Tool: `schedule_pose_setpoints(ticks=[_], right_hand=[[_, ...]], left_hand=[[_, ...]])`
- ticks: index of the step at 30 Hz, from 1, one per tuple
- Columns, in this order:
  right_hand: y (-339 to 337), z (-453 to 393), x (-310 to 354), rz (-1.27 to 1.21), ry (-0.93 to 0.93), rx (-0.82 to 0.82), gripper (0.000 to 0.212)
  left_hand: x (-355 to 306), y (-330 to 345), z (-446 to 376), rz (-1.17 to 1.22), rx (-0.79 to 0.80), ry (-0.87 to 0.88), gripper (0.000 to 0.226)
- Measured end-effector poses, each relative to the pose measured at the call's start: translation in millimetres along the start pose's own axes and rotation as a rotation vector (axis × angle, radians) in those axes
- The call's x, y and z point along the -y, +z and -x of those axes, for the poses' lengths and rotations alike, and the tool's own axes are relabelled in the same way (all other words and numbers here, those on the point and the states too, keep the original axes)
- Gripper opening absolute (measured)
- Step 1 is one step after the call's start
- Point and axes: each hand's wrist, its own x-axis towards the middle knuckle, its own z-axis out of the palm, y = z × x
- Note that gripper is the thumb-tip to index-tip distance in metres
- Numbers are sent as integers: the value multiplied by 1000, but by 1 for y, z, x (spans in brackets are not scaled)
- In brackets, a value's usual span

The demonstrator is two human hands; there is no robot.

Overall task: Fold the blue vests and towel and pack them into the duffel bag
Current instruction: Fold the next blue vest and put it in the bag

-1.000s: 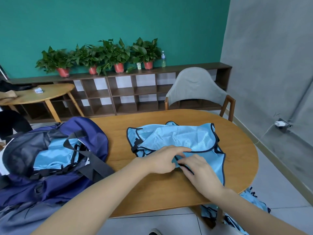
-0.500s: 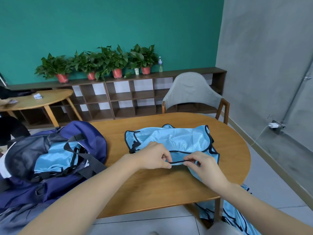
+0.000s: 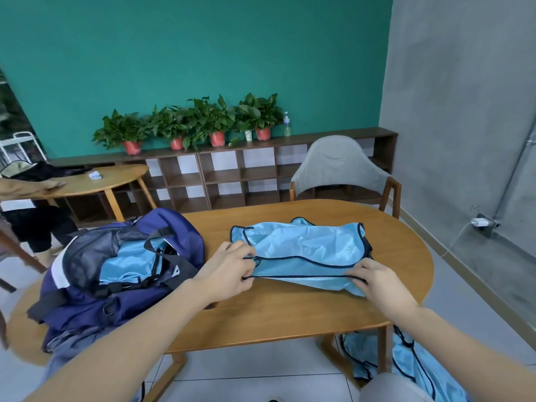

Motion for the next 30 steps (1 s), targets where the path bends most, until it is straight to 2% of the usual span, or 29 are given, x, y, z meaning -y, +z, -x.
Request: schedule_pose_setpoints(ticks=[3,6,10,13,15,18,20,23,25,28,30], right_hand=[[-3,2,-6,83,-55,-10,22],[-11,7,-4,161,-83,-25,26],[-8,27,-13,293,-205,68,45],[-9,42,-18,320,-189,227,36],[-14,49,-15,340,-154,356,34],[-24,51,-1,279,-71,498,51],[-25,49,4,212,-13,475,60],[-14,39,4,116,94,347,67],[0,27,1,86,174,335,76],[23,16,-8,205,291,471,74],[30,13,-17,243,331,543,84]], left_hand=[[-6,0,9,-29,-67,136,27],[-20,10,18,-42,39,217,16],[-29,35,36,-17,199,81,6],[-30,39,48,35,217,34,2],[-33,36,52,101,236,-5,14],[-37,29,53,180,248,-72,27],[-39,26,47,209,228,-128,30],[-40,31,29,286,136,-203,30],[-42,39,15,349,106,-223,30],[-48,56,-5,374,217,-202,46],[-51,70,-10,363,342,-227,66]])
